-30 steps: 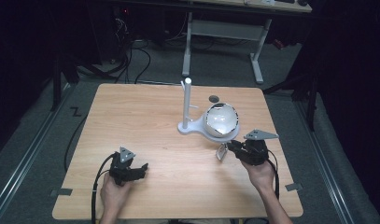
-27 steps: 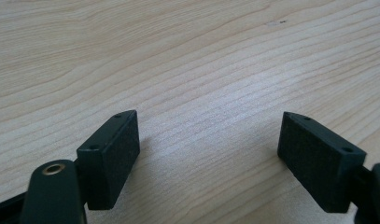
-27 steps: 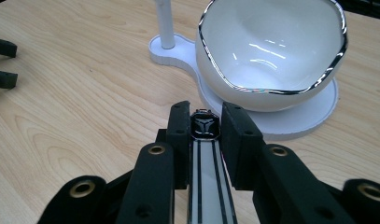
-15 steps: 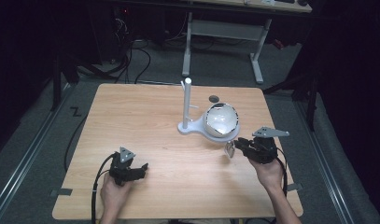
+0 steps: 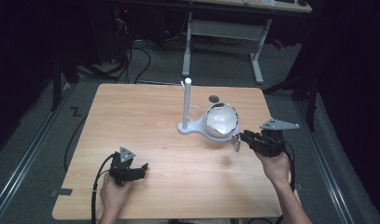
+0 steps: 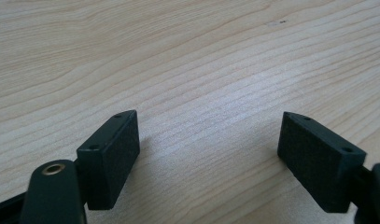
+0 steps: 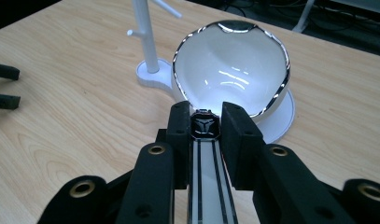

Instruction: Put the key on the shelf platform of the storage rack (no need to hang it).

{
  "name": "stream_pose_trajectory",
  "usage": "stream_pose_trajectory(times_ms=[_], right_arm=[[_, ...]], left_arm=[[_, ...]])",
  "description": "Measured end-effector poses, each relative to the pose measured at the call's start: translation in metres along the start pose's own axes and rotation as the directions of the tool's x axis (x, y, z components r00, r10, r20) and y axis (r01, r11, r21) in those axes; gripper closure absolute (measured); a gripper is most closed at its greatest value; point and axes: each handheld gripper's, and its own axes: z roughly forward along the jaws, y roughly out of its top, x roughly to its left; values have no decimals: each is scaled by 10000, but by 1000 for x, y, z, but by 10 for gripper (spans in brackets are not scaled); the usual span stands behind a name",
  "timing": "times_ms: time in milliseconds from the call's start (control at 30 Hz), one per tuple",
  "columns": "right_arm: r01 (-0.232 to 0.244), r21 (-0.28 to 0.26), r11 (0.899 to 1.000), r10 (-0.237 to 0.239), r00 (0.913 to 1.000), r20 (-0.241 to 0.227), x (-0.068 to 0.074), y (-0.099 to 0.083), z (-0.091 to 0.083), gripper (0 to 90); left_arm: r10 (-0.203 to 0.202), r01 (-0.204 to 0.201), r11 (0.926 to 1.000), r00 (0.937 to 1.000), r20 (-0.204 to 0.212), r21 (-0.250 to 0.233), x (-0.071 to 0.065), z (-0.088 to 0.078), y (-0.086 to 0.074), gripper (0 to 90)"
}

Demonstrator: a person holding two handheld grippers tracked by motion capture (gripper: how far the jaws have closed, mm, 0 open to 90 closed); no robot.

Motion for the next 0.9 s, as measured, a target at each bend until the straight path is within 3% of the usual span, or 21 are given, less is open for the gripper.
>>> stream_pose_trajectory(times_ms=[433,900], right_arm=[[181,-483,9987,-174,9997,156,-7,28,-2,745],[460,-374,9982,-456,9989,105,-5,53,15,744]], left_arm=[[5,-5,10000,10000,-2,2,0,0,0,212],[6,-6,10000,10000,-1,3,0,0,0,212]])
